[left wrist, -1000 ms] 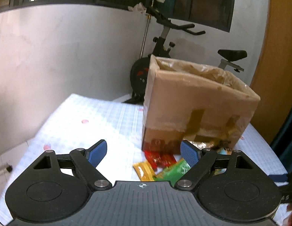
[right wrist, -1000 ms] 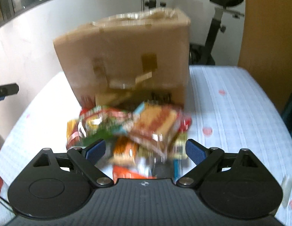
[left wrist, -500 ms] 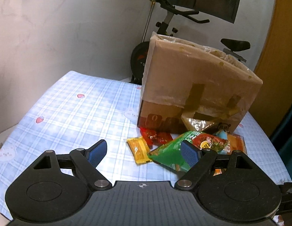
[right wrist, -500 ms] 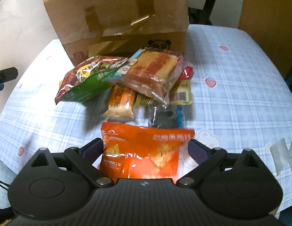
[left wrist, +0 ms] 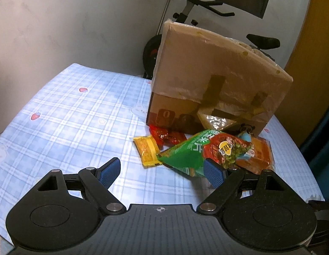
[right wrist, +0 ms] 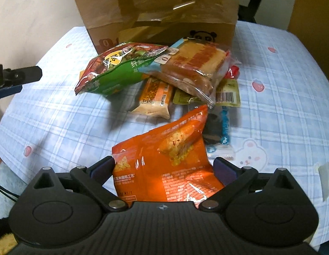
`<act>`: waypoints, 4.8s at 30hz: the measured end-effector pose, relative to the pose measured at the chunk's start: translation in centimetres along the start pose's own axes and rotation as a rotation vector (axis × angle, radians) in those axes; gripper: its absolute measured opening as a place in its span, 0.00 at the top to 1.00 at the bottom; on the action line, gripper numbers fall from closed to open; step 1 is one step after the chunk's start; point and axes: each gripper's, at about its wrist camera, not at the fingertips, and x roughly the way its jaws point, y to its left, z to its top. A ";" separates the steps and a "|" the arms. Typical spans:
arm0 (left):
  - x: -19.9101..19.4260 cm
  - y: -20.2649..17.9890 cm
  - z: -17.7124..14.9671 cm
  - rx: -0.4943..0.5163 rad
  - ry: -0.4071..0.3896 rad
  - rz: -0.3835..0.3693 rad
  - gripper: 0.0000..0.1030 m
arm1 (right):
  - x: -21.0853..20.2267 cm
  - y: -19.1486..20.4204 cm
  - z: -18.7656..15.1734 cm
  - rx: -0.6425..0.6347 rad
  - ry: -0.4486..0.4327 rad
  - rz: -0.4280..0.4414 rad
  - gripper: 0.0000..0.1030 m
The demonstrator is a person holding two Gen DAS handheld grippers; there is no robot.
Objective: Organize snacks
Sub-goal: 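Grasp the orange chip bag with the right gripper while the left grasps the green-red corn snack bag, then lift both bags over the box and open both grippers to drop them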
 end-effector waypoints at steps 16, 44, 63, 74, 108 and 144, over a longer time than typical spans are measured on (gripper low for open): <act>0.7 -0.8 -0.7 0.008 0.040 -0.008 0.16 | 1.2 0.9 -1.3 -0.141 -0.028 -0.020 0.01; 2.9 -5.0 1.0 0.227 0.033 -0.080 0.16 | -4.8 -3.2 2.6 -0.038 -0.327 -0.017 0.24; 10.6 -8.1 0.8 0.492 0.079 -0.108 0.16 | -4.5 -6.0 4.6 0.021 -0.339 -0.033 0.24; 12.2 -7.9 0.9 0.482 0.099 -0.135 0.24 | -3.3 -6.7 5.3 0.040 -0.319 -0.042 0.24; -4.2 -4.2 11.9 0.193 -0.282 -0.257 0.25 | -11.2 -4.2 11.7 -0.085 -0.592 0.008 0.24; 10.1 -5.9 22.5 0.109 -0.170 -0.235 0.11 | -0.1 -4.8 26.7 -0.128 -0.546 0.046 0.19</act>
